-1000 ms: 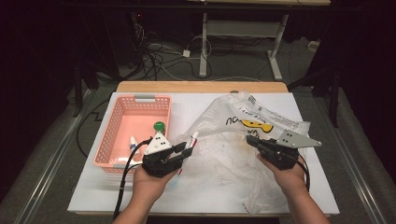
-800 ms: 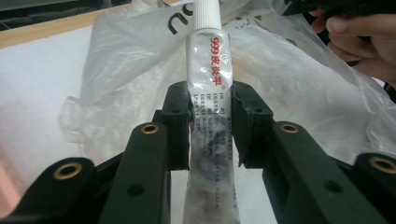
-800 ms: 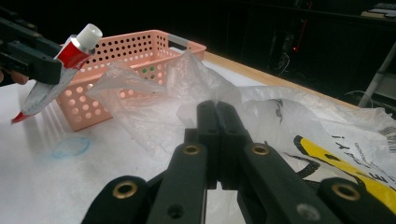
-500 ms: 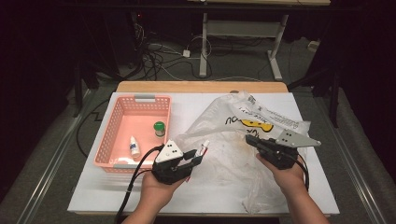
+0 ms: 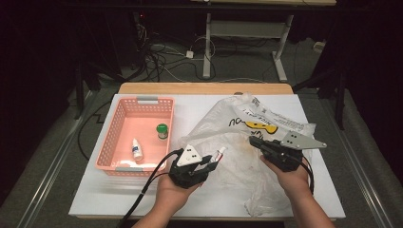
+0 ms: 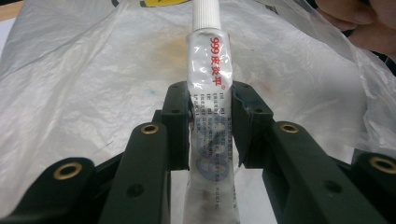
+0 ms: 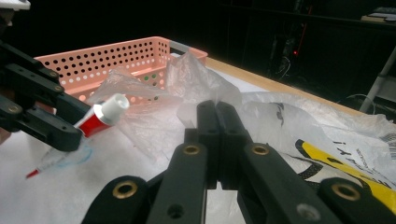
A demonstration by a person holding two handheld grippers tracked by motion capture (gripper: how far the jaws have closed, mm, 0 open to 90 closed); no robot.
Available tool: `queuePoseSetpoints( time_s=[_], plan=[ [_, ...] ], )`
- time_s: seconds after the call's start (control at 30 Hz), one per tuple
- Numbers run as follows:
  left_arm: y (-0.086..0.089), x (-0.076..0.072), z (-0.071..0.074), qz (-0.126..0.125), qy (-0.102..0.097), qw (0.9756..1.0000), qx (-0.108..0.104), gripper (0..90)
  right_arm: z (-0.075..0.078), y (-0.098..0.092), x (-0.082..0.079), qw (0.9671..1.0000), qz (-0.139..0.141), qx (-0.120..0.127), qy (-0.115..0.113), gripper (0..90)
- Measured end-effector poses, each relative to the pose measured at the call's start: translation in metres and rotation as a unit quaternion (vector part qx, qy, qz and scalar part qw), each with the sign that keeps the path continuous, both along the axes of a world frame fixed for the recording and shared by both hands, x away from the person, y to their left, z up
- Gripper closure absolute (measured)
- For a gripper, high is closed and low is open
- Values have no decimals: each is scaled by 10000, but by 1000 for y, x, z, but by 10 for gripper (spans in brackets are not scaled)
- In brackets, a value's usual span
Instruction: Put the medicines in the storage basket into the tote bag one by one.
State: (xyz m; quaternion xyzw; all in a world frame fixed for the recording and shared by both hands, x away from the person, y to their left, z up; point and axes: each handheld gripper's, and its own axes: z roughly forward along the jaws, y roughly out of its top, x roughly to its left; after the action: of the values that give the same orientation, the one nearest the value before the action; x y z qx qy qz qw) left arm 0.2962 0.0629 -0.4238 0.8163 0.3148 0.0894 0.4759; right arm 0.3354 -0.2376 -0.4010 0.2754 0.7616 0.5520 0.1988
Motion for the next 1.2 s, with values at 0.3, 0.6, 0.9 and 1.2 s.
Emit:
queuePoseSetpoints(
  time_s=[0.3, 0.6, 0.9, 1.2],
  plan=[
    [-20, 15, -9, -10, 55, 9999, 102, 683, 0, 0, 0, 10000, 4, 7, -13, 900],
    [-37, 29, -12, 20, 41, 9999, 108, 683, 0, -1, 0, 10000, -8, 39, -14, 900],
    [-50, 43, -19, 105, 55, 9997, 190, 683, 1, -1, 0, 10000, -10, 62, -26, 900],
    [-66, 54, -30, 156, 15, 9994, 318, 682, 1, -2, 1, 10000, -16, 78, -38, 900]
  ],
)
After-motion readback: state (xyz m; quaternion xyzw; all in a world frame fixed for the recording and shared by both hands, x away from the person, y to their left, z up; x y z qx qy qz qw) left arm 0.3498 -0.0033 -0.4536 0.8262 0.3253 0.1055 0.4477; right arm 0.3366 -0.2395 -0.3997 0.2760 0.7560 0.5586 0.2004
